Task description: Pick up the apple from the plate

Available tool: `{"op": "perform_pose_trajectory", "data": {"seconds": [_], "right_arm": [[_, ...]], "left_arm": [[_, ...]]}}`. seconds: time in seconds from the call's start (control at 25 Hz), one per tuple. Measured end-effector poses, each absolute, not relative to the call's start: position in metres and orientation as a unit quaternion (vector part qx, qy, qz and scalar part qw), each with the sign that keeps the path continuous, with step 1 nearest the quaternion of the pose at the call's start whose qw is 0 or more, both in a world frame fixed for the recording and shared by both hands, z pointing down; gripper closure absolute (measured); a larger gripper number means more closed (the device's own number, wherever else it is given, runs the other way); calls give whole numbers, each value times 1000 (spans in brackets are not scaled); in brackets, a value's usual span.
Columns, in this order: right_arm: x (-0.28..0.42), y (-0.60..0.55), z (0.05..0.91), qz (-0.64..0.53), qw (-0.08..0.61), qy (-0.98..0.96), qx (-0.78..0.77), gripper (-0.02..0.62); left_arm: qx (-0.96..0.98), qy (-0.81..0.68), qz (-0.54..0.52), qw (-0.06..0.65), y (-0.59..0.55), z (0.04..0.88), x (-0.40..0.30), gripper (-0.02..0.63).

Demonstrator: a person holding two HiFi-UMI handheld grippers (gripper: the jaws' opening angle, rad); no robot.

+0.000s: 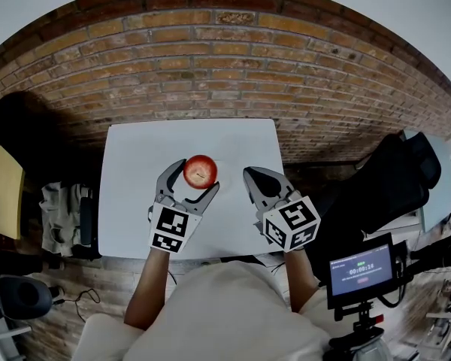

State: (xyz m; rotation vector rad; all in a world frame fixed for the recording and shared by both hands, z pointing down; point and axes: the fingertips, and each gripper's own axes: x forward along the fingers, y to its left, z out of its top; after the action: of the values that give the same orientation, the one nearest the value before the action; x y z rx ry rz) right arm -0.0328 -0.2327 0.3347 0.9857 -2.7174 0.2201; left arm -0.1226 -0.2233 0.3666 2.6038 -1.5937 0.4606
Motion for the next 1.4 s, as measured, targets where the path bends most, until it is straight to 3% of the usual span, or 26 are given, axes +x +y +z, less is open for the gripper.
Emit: {"op": "perform_pose_trajectory", "data": {"seconds": [1.4], "right_arm": [[-23,-230,321,39,101,-933,343,594]], "left_arm": [[854,-505,123,8,-219,344,-107,235]]}}
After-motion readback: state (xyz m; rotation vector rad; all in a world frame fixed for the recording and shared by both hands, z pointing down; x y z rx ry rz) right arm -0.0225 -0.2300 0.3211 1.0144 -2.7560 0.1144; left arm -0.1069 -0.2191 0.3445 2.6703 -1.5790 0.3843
